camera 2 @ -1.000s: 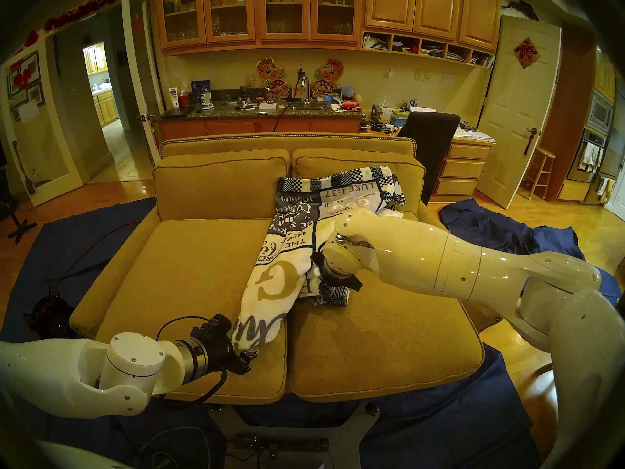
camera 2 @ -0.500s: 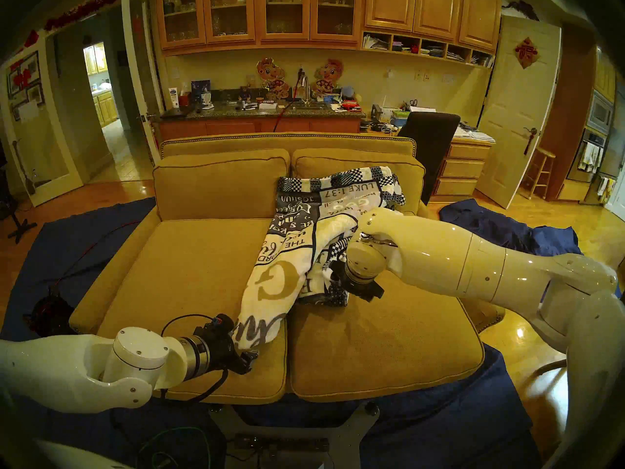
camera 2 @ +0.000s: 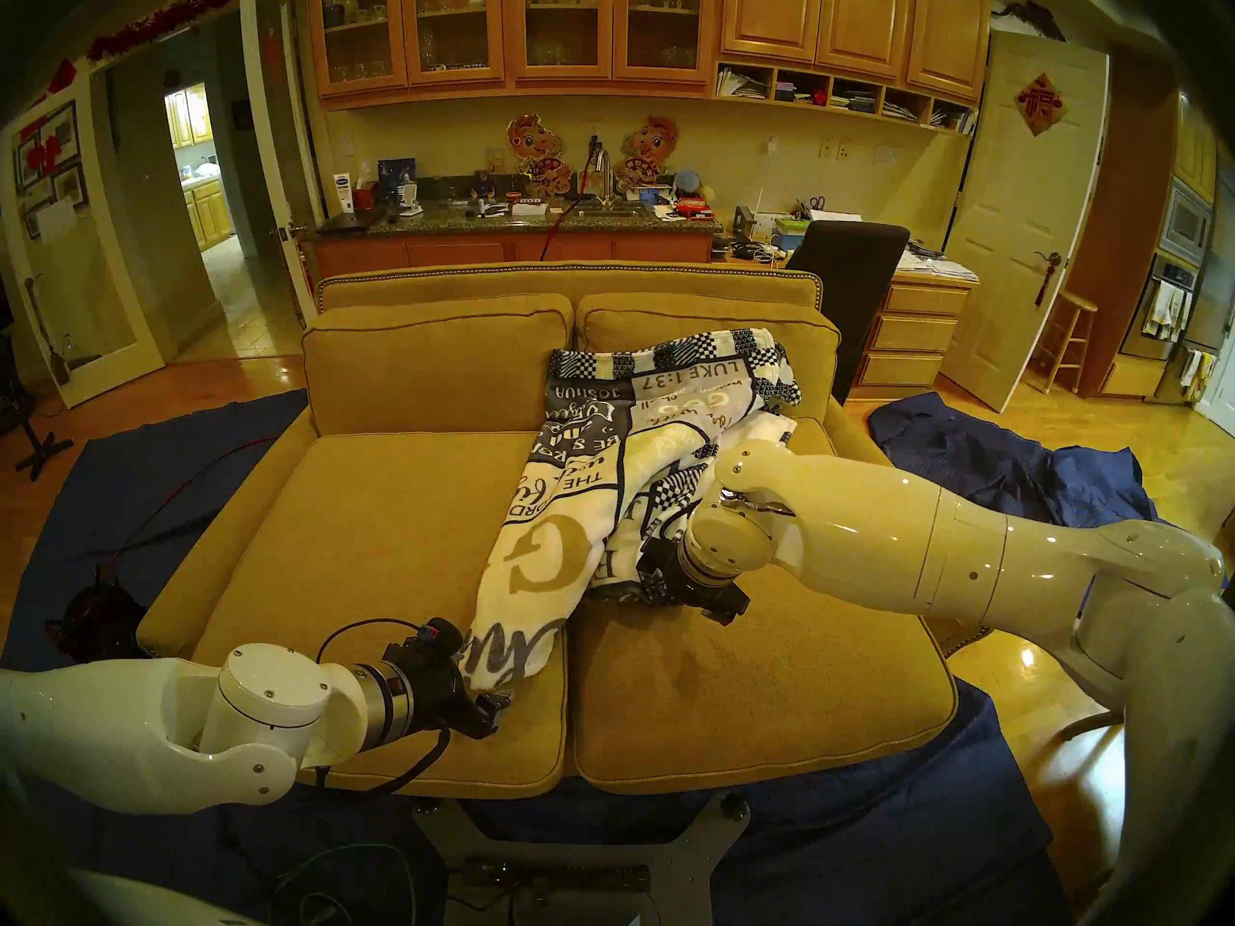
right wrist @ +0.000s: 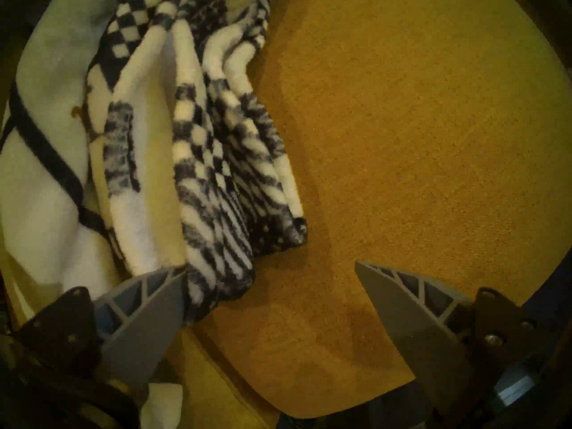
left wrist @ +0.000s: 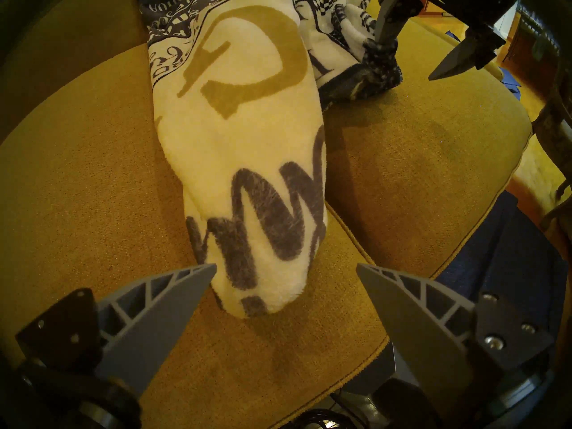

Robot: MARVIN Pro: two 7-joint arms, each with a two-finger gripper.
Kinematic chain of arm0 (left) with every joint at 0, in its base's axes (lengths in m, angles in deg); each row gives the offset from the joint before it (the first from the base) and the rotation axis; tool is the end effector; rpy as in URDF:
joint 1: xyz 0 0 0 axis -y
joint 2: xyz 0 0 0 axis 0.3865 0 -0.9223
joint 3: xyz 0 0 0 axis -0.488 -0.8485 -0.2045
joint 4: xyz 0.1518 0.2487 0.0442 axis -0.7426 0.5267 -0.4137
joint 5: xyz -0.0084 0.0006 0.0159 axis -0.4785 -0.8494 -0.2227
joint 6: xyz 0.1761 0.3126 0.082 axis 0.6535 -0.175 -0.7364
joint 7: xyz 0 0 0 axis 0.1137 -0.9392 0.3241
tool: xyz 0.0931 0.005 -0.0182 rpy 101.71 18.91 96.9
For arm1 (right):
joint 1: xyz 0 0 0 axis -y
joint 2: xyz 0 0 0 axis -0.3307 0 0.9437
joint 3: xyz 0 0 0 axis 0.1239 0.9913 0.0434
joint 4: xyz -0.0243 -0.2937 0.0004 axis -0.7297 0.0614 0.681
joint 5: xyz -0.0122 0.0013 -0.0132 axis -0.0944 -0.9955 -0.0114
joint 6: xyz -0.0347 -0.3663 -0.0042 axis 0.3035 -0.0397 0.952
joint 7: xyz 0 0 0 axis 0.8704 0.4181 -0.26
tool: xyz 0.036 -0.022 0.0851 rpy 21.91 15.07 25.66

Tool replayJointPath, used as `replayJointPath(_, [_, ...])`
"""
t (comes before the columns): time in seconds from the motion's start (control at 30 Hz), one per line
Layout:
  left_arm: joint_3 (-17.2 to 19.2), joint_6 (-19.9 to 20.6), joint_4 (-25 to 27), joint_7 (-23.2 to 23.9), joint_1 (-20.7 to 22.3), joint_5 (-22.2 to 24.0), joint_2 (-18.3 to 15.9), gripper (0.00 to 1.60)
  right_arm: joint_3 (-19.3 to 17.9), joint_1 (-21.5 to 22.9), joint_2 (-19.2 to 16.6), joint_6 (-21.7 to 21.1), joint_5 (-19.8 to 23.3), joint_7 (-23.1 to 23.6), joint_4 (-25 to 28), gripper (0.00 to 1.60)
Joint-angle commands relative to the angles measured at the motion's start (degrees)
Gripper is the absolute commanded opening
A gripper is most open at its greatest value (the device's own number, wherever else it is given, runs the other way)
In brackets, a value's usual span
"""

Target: Fold the blanket in half twice

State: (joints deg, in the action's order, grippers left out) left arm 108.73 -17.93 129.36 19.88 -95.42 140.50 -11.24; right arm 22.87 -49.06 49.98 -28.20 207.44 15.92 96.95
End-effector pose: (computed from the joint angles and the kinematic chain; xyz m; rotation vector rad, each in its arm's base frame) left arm 0.2661 -0.0598 -0.3202 2.6730 -0.7883 0.9883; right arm 0.4418 0.0795 -0.2841 -2.8164 0.8199 -0.4707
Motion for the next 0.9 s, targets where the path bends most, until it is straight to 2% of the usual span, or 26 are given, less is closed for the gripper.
replayJointPath(0.0, [0.24,0.51,-0.31,0.23,0.55,0.14,0.84,1.60,-2.00,2.82,-3.56,1.52,-1.98,0.13,3.35,1.60])
replayJointPath(0.23, [0.46,1.79,-1.03,0.76,1.15,0.39,1.68,1.60,-2.78,3.10,-4.69,0.55,-1.20,0.70,5.76,1.60])
replayJointPath(0.53, [0.80,1.94,-1.23,0.84,0.88,0.72,1.54,1.60,-2.26,3.31,-3.14,0.38,-1.77,0.13,7.73,1.60])
replayJointPath(0.77, [0.88,1.46,-0.45,0.22,0.32,1.02,0.80,1.60,-0.61,3.22,-1.55,0.92,-5.17,-0.39,7.92,1.60])
replayJointPath(0.87, [0.81,1.32,-0.36,0.12,0.28,1.00,0.68,1.60,0.68,3.01,-0.89,2.06,-8.27,-0.69,8.16,1.60])
